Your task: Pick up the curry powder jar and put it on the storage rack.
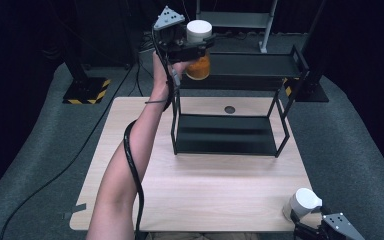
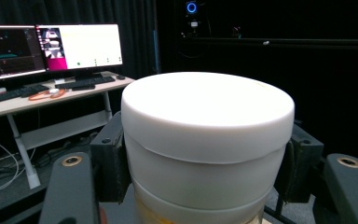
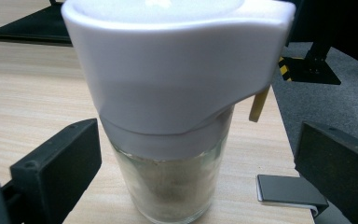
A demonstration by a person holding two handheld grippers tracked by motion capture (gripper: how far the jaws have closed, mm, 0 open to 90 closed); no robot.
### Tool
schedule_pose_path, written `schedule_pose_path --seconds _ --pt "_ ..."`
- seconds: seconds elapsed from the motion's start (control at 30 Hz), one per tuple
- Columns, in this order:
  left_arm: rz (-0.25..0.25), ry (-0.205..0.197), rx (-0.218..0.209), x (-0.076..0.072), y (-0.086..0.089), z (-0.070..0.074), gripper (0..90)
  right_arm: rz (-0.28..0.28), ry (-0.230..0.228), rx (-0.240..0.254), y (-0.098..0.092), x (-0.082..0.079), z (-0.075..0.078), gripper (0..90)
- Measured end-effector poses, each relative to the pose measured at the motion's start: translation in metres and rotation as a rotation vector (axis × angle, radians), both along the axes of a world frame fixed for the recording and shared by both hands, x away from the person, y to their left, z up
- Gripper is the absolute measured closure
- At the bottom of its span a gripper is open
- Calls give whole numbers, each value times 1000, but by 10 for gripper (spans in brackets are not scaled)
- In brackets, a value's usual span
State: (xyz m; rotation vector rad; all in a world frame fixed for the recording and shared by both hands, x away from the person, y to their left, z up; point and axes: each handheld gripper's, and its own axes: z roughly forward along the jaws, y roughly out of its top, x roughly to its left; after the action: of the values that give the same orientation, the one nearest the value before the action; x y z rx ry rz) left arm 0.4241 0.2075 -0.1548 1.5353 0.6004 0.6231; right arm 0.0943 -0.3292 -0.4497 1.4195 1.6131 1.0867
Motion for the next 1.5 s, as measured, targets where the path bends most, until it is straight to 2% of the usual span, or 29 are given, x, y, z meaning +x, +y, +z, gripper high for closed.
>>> schedule_pose_path --seconds 0.43,0.9,1.1,1.5 --pt "39 1 18 15 -7 6 337 1 1 1 -2 0 -1 0" --pt "82 40 40 31 -18 6 336 8 -5 4 -2 -1 -1 0" --pt "91 61 37 37 -21 3 336 7 -5 3 -2 -1 -1 0" --pt "161 66 10 41 -24 -12 336 4 -9 0 -3 -3 0 0"
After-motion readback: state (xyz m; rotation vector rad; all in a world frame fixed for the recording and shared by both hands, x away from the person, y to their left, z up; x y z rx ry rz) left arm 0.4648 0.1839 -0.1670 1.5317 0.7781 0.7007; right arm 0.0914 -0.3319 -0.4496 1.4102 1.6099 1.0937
